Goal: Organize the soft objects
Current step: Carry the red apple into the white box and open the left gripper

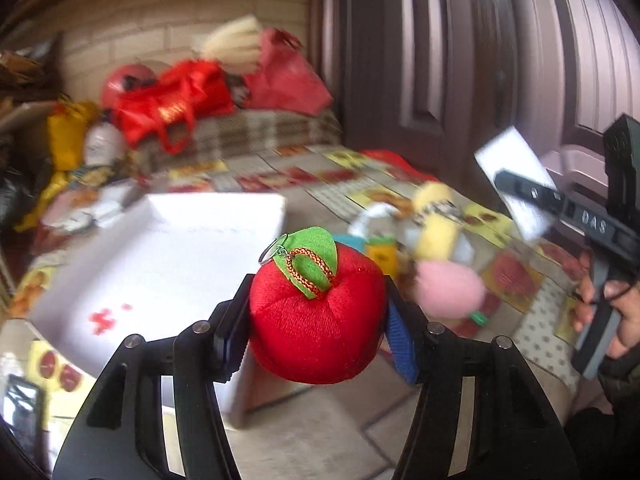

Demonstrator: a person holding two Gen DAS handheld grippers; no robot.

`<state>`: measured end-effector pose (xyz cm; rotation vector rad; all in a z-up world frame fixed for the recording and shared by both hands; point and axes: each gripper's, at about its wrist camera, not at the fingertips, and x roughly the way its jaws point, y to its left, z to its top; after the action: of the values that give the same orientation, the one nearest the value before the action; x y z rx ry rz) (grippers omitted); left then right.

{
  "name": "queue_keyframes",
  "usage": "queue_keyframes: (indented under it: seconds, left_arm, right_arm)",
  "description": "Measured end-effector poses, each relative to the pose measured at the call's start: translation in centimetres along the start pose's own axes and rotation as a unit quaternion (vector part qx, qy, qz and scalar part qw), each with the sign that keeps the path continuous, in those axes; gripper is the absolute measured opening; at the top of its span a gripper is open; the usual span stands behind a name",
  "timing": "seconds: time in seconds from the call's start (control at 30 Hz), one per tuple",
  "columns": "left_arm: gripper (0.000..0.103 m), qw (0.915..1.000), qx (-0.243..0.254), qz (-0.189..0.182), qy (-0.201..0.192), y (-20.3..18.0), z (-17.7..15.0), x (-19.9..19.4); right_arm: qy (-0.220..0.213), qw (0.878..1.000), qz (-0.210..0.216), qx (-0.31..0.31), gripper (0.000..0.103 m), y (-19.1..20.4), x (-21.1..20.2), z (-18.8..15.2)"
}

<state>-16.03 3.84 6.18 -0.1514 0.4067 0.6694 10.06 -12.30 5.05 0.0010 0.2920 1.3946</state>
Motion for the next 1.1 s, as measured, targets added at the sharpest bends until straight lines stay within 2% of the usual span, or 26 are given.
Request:
queue_keyframes:
  seconds: [0.07,0.13,0.2,0.37,0.73,0.83,0.93,1.0,1.1]
  left_arm:
    - [0.059,0.9979,0.021,0.055,-0.025,0.4,-0.5,-0.5]
    - [0.059,0.9984,-0.001,0.050,-0.026,1.6,-0.6,-0.5]
    - [0.059,0.9979,-0.021,0.059,-0.016,2.6,-0.6,-0.1]
    - [0.059,0.9926,-0.071,0.098,0.003,5.3,-0.9,0.7]
    - [0.059,0.9804,-0.089,0.175,-0.013,7.7,-1.6,-0.4]
    - [0.060,0.9737,-0.066,0.217,-0.025,8.3,-1.5,-0.8]
    - [0.060,0.9612,-0.040,0.270,-0.035,9.6,-1.5,-1.4]
    - [0.060,0.9555,-0.059,0.287,-0.033,11.3,-1.6,-2.1]
    - [0.060,0.9541,-0.092,0.283,-0.034,12.6,-1.7,-2.9]
  right_arm:
    - [0.005,1.000,-0.008,-0.007,0.023,0.5,1.2,-0.5]
    - [0.017,1.000,-0.014,-0.009,0.023,0.8,2.0,-0.7]
    - [0.004,1.000,-0.009,-0.002,0.023,0.7,1.7,-0.5]
    - [0.011,1.000,0.002,-0.014,0.023,2.2,2.2,-0.8]
    - [0.028,0.997,0.041,-0.057,0.023,6.1,4.4,-0.8]
    - [0.036,0.996,0.049,-0.061,0.023,6.9,5.0,-0.9]
    - [0.044,0.995,0.058,-0.062,0.023,7.6,5.8,-1.0]
    - [0.049,0.995,0.064,-0.064,0.023,8.2,6.2,-1.1]
    - [0.053,0.994,0.073,-0.064,0.023,8.9,6.7,-1.2]
